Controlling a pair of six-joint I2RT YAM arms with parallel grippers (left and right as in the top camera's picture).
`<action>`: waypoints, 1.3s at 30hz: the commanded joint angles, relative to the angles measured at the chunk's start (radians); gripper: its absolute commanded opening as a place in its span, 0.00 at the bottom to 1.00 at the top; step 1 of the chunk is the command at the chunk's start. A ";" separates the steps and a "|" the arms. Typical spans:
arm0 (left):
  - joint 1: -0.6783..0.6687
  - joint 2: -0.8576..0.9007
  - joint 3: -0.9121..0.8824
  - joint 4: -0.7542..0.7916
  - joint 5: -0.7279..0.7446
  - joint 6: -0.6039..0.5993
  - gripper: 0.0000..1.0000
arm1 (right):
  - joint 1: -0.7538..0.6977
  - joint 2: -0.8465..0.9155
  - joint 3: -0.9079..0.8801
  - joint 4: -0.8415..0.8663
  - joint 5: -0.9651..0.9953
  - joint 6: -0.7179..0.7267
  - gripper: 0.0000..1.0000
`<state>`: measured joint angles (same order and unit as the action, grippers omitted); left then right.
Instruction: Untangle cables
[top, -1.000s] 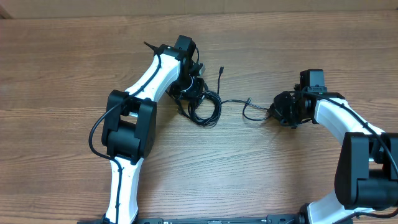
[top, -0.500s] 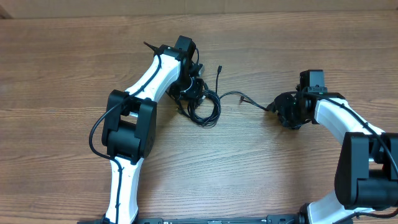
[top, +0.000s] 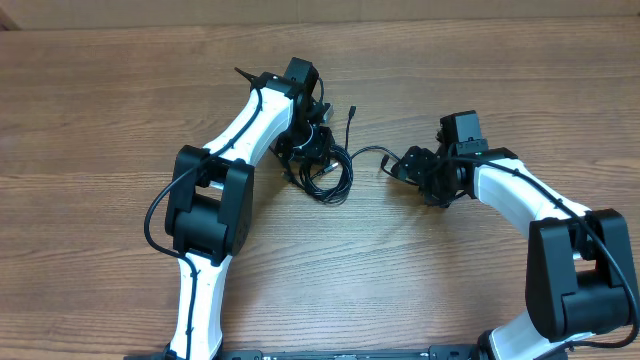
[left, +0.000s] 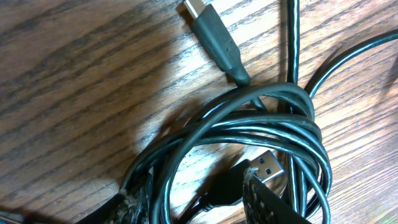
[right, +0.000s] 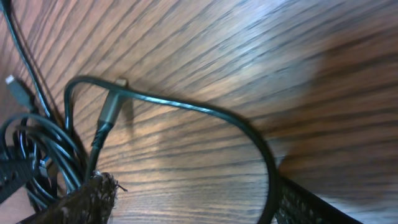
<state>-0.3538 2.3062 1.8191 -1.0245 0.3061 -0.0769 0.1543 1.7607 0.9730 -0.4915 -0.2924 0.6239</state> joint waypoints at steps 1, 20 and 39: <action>0.011 0.029 -0.026 -0.004 -0.077 -0.002 0.51 | 0.000 -0.030 0.019 -0.039 -0.025 -0.005 0.80; 0.012 -0.088 -0.021 -0.035 -0.113 0.028 0.52 | 0.103 -0.041 0.257 -0.325 -0.022 -0.098 0.86; -0.013 -0.107 -0.111 -0.006 -0.175 0.223 0.63 | 0.179 -0.035 0.238 -0.275 -0.015 -0.098 0.89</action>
<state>-0.3542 2.2311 1.7527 -1.0611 0.1184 0.0566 0.3271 1.7218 1.2209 -0.7784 -0.3103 0.5335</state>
